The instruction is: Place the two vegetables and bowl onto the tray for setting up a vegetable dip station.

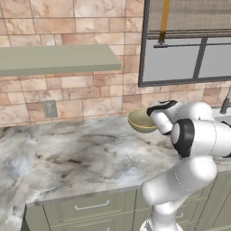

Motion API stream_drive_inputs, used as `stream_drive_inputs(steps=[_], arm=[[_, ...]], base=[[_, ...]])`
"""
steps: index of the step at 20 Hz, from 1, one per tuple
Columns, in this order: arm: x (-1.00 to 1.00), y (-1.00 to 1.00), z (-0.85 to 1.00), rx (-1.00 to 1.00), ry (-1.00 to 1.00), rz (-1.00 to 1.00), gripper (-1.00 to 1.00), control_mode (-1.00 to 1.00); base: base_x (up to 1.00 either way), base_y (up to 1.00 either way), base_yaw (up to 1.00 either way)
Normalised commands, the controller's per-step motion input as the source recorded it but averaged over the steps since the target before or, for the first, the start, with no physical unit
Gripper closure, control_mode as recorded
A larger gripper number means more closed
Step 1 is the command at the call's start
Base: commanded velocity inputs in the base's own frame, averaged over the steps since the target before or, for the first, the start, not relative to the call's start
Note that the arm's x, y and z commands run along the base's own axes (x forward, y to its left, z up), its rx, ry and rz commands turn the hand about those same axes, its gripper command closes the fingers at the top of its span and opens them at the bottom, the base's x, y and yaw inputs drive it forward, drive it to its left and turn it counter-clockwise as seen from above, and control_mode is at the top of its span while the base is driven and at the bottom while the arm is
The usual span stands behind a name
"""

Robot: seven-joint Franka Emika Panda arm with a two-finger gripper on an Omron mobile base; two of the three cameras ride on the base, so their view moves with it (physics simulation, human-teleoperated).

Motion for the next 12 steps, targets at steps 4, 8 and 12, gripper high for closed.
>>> stream_drive_inputs(steps=[4,8,12], arm=[[0.10,0.00,-0.08,0.00,0.00,0.00,1.00,-1.00],[0.00,0.00,0.00,0.00,0.00,0.00,1.00,-1.00],[0.00,0.00,0.00,0.00,0.00,0.00,1.00,-1.00]], base=[[0.00,0.00,0.00],[0.00,0.00,0.00],[0.00,0.00,0.00]])
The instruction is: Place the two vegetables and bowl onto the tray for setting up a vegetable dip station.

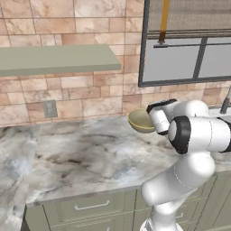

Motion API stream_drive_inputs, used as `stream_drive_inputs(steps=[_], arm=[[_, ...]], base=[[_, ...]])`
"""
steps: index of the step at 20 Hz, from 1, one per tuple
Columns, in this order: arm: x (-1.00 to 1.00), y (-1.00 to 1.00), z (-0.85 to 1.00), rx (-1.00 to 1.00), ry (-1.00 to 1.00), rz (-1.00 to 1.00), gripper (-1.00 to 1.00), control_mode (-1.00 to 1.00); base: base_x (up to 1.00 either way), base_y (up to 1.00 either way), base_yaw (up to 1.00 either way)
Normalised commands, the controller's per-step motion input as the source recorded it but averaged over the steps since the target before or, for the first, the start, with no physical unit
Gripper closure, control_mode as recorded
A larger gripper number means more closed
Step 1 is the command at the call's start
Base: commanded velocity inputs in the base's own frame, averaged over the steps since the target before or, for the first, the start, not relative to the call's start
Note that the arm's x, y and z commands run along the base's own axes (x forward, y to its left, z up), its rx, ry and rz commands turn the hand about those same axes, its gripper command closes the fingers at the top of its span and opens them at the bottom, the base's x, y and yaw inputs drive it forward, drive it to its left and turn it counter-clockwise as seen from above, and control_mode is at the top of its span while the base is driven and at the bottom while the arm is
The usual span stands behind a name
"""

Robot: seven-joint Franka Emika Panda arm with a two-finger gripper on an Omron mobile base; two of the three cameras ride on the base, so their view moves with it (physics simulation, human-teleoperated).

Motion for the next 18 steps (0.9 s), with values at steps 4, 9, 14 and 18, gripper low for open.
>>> stream_drive_inputs(steps=[4,9,14,18], arm=[[0.00,0.00,0.02,0.00,0.00,0.00,1.00,-1.00],[0.00,0.00,0.52,0.00,0.00,-0.04,1.00,-1.00],[0.00,0.00,0.78,0.00,0.00,-0.08,1.00,-1.00],[0.00,-0.05,0.71,0.00,0.04,-0.07,1.00,-1.00]], base=[[0.00,0.00,0.00],[0.00,0.00,0.00],[0.00,0.00,0.00],[0.00,0.00,0.00]])
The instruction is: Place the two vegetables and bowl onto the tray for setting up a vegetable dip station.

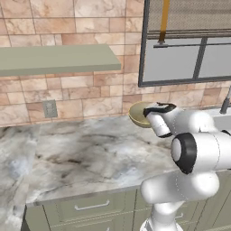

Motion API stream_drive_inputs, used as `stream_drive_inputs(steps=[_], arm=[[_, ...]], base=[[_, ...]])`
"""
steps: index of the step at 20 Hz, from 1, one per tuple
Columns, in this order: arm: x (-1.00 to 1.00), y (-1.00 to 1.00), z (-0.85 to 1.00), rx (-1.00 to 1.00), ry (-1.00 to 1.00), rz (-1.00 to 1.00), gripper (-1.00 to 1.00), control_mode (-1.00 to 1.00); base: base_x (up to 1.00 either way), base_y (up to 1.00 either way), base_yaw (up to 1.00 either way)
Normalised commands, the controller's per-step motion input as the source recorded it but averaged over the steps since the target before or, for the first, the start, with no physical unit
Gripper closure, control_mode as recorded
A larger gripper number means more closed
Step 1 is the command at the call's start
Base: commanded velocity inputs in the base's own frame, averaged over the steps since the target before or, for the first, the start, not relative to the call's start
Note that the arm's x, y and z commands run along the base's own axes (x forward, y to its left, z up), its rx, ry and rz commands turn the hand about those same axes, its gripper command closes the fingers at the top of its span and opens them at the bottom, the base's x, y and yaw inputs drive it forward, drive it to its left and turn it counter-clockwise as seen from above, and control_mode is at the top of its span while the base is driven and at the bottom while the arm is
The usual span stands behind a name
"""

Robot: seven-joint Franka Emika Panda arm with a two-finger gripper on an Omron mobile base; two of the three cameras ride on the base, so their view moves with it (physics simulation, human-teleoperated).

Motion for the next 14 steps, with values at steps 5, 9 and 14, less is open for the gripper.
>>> stream_drive_inputs(steps=[5,9,14], arm=[[-0.11,-0.19,0.66,0.00,0.09,-0.04,1.00,-1.00],[-0.26,-0.36,0.72,0.00,0.16,-0.07,1.00,-1.00],[-0.28,-0.33,0.67,0.01,0.17,-0.09,1.00,-1.00]], base=[[0.00,0.00,0.00],[0.00,0.00,0.00],[0.00,0.00,0.00]])
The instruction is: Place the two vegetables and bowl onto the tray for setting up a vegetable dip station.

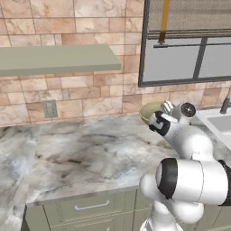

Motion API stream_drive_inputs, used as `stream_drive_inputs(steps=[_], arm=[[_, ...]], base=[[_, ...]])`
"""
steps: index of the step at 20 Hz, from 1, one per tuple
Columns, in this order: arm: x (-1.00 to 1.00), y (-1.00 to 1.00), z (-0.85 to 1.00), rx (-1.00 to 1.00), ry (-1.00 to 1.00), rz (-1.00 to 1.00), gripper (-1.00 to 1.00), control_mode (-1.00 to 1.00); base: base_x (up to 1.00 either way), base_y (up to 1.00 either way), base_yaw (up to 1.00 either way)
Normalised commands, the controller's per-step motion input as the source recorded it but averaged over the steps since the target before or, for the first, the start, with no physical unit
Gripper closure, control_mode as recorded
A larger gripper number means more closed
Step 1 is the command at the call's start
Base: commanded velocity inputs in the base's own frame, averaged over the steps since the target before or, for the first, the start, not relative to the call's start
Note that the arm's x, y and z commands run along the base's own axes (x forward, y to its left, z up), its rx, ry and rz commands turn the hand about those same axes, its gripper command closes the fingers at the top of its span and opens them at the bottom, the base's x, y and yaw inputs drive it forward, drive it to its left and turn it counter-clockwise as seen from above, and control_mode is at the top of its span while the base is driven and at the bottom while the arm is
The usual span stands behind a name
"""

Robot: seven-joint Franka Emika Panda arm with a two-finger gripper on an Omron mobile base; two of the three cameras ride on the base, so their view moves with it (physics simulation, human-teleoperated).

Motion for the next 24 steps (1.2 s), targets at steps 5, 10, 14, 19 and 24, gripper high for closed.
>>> stream_drive_inputs(steps=[5,10,14,19,24], arm=[[-0.44,-0.20,0.59,0.05,0.15,-0.10,1.00,-1.00],[-0.68,-0.13,0.45,0.06,0.10,-0.03,1.00,-1.00],[-0.76,-0.05,0.22,0.03,0.01,0.00,1.00,-1.00],[-0.75,0.00,0.11,0.00,-0.06,0.00,1.00,-1.00],[-0.50,0.00,0.24,0.00,-0.04,0.00,1.00,-1.00]], base=[[0.00,0.00,0.00],[0.00,0.00,0.00],[0.00,0.00,0.00],[0.00,0.00,0.00],[0.00,0.00,0.00]])
